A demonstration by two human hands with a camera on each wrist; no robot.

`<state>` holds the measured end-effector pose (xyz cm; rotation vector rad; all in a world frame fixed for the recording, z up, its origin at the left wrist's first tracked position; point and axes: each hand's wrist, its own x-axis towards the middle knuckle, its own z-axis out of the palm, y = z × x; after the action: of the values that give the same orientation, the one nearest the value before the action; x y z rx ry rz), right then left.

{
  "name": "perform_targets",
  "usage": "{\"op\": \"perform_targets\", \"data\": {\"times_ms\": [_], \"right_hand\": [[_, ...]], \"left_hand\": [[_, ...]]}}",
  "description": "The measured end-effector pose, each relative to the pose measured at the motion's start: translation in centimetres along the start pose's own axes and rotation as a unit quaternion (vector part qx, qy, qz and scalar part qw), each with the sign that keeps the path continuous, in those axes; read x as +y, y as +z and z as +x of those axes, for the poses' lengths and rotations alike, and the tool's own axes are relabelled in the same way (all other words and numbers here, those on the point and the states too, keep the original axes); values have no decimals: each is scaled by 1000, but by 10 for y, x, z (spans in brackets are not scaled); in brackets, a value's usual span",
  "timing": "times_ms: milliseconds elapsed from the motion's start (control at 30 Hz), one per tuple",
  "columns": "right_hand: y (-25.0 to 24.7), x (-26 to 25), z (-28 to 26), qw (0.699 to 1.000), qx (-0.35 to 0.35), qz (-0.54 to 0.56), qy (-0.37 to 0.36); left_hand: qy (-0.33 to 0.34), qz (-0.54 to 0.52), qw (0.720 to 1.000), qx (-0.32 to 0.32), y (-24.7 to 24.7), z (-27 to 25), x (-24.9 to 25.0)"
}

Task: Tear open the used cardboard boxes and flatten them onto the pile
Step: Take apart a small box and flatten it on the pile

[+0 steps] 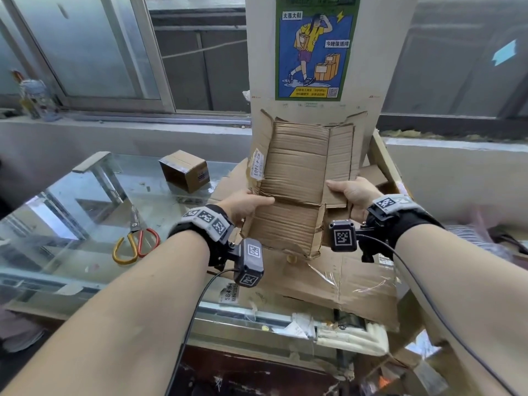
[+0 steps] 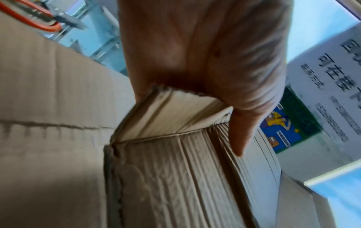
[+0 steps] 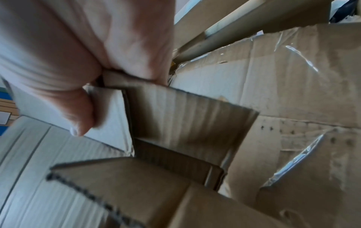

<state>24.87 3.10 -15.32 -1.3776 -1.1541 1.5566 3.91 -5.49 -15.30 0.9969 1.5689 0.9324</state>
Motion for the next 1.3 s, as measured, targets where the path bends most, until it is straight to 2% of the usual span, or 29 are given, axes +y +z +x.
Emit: {"op": "perform_targets", "data": {"times_ms": [67, 167, 233, 300, 333, 433, 500, 633, 700, 733, 767, 800, 833, 867, 900, 933, 967, 1000, 1033, 1067, 1133, 1200, 1233, 1267, 1300], "right_hand": [[-2, 0, -4, 1000, -18, 21, 3], [-5, -4, -10, 998, -41, 33, 25], [-7, -5, -12, 997, -58, 30, 38], [-10, -6, -16, 996, -69, 31, 44], [-12, -6, -16, 996, -74, 35, 46], [-12, -2, -16, 994, -90, 21, 53], [-12, 2, -12, 994, -96, 1, 51], [-14, 6, -4, 997, -61, -16, 40], [-8, 6, 2, 996, -3, -87, -32], [-4, 4, 5, 983, 41, -162, -78], [1, 1, 5, 956, 86, -252, -120], [7, -3, 1, 915, 120, -345, -173], [12, -7, -5, 856, 141, -430, -252], [16, -9, -8, 780, 140, -502, -346], [20, -9, -12, 697, 118, -563, -429], [23, -8, -10, 620, 80, -616, -479], [26, -6, -10, 564, 43, -658, -496], [28, -3, -10, 538, 22, -691, -482], [29, -2, -11, 535, 26, -711, -457], [29, -1, -11, 548, 48, -719, -425], [25, -2, -13, 609, 83, -704, -356], [24, -7, -14, 673, 84, -671, -301], [25, -10, -15, 683, 91, -666, -286], [26, -15, -15, 673, 109, -674, -285], [27, -20, -16, 648, 127, -693, -290]], "left_hand": [[35, -54, 997, 30, -4, -1, -3], [94, -9, 982, 165, -11, 2, -8], [98, 0, 968, 230, -15, 5, -11], [75, 4, 962, 263, -20, 3, -9], [74, 5, 967, 244, -21, 1, -8], [71, -53, 993, 76, -12, -7, -2], [54, -64, 996, 34, -9, -5, -2], [39, -49, 995, 82, -13, 14, -12], [45, 0, 991, 126, -13, 16, -11], [51, 30, 984, 168, -13, 17, -8], [55, 40, 975, 211, -13, 21, -6], [51, 33, 966, 251, -13, 21, -2], [53, 30, 954, 292, -12, 20, 4], [55, 42, 942, 328, -10, 19, 10], [62, 67, 932, 351, -10, 19, 16], [73, 90, 926, 360, -11, 18, 21], [95, 110, 918, 368, -11, 16, 27], [114, 113, 917, 366, -11, 15, 31], [136, 96, 921, 351, -9, 16, 34], [160, 64, 929, 327, -10, 18, 35], [201, -6, 940, 275, -6, 15, 38], [224, -44, 943, 242, -1, 11, 39], [232, -56, 942, 234, 0, 11, 39], [241, -66, 941, 228, 2, 11, 40], [250, -69, 940, 222, 3, 9, 42]]}}
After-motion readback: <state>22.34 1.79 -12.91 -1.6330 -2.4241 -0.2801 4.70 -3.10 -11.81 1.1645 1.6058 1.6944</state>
